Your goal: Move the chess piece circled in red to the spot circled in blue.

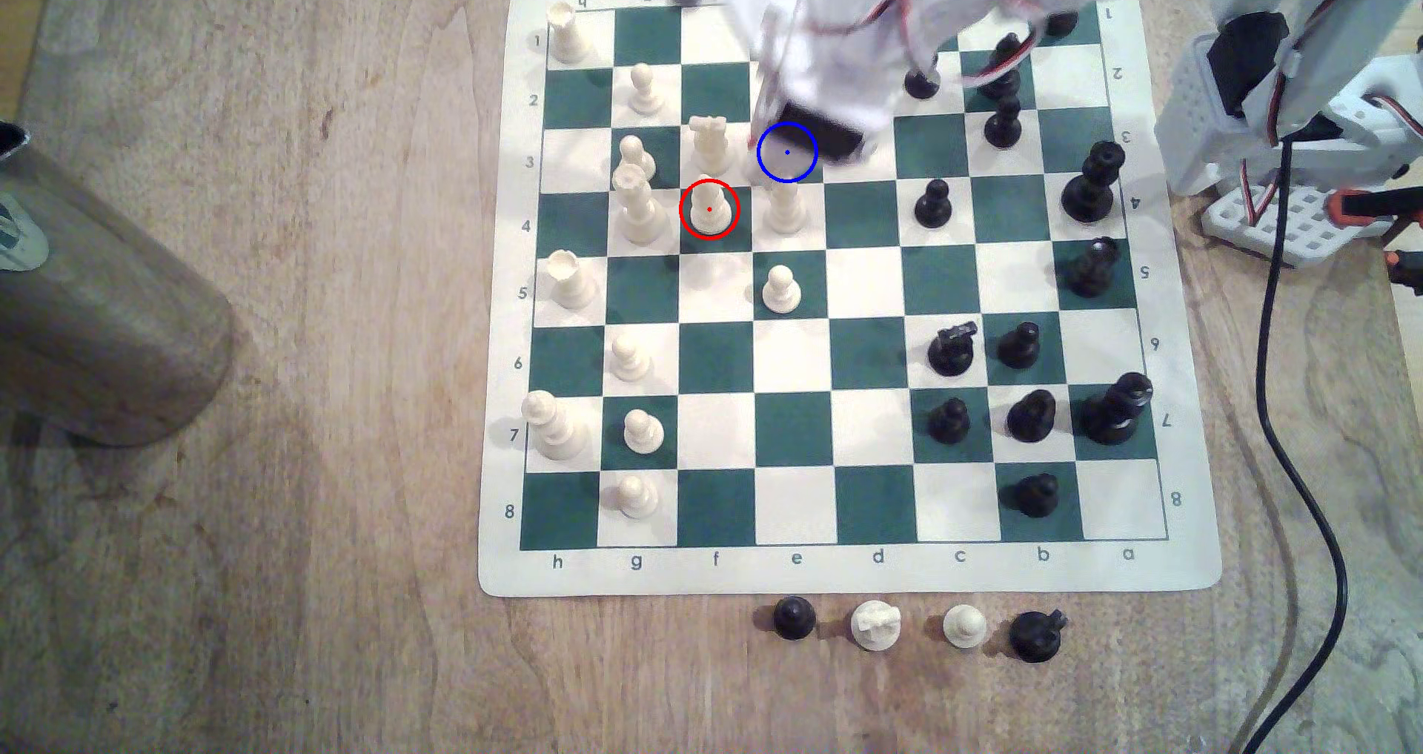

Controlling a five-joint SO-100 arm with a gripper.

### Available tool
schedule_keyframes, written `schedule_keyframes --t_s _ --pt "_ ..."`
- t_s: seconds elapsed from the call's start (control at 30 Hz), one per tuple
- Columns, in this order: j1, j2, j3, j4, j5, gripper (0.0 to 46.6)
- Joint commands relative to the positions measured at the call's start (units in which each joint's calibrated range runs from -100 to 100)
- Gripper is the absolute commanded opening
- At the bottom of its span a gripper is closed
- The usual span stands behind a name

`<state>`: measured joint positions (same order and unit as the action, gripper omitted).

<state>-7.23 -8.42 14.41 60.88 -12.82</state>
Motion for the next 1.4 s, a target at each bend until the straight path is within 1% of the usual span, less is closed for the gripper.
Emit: schedule_keyframes --t_s 0.0,0.1,0.2,0.47,0.57,0.9,1.37 --pt "0.62 2.56 -4.90 -2.32 -0.88 11.0" --pt "1.09 3.84 -6.26 -4.45 -1.17 13.3" --pt "1.48 5.53 -8.34 -4.45 -1.03 13.9" --pt "2.50 12.92 -14.51 -4.20 -0.83 12.5" --pt "3.36 16.15 -18.22 -1.50 -0.63 11.8" --pt "4.45 19.54 -20.58 -1.01 0.24 11.8" --pt "4.53 22.68 -20.94 -1.01 0.78 11.3"
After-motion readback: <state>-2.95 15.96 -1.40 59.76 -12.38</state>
